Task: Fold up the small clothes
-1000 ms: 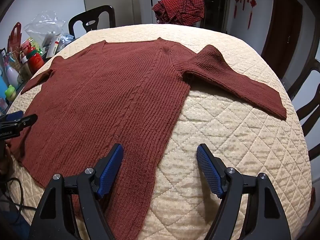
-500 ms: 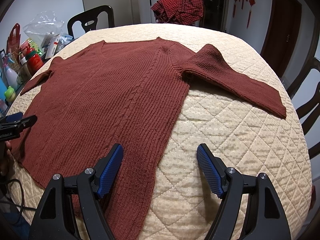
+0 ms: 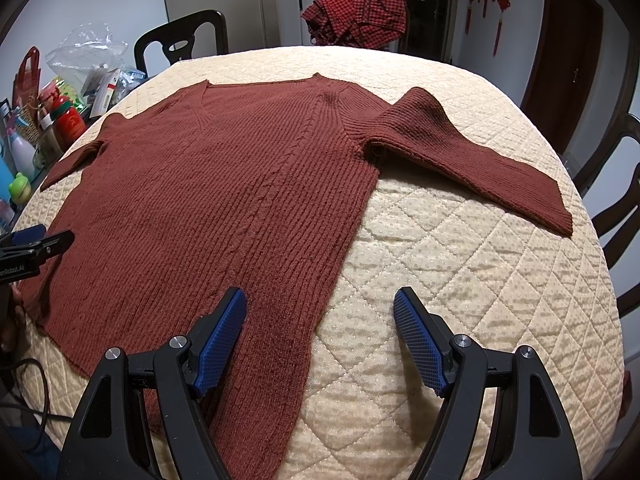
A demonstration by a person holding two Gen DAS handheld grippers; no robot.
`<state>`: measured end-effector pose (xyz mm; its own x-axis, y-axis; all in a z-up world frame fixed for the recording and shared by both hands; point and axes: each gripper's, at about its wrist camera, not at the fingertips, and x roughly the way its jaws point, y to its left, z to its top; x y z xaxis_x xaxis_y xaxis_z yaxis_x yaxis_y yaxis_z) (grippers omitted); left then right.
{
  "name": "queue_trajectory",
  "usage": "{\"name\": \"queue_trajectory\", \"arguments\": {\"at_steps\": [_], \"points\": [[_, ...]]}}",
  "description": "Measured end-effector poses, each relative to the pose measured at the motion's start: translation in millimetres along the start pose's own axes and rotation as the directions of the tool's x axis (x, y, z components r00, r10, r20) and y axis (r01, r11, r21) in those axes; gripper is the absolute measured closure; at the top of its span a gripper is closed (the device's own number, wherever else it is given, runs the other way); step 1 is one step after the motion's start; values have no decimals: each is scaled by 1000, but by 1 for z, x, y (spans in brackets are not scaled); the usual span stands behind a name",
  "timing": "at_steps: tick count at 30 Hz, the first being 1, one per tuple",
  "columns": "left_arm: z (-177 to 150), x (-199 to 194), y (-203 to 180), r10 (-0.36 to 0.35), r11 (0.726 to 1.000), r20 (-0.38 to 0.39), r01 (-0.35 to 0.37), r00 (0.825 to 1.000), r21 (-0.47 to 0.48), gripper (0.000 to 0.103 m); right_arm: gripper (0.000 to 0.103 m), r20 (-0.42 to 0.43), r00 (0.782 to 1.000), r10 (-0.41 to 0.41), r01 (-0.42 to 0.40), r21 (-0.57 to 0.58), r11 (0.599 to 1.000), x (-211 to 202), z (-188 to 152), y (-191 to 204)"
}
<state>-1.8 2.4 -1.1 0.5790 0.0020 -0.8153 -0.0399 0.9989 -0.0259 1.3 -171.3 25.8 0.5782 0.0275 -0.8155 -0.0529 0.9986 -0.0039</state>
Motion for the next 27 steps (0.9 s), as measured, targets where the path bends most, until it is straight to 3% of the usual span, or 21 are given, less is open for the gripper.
{"name": "queue_trajectory", "arguments": {"at_steps": [27], "points": [[1, 1, -1, -1, 1000, 0, 1, 1000, -3, 0, 27, -18, 1000, 0, 0, -8, 1000, 4, 1, 0]]}}
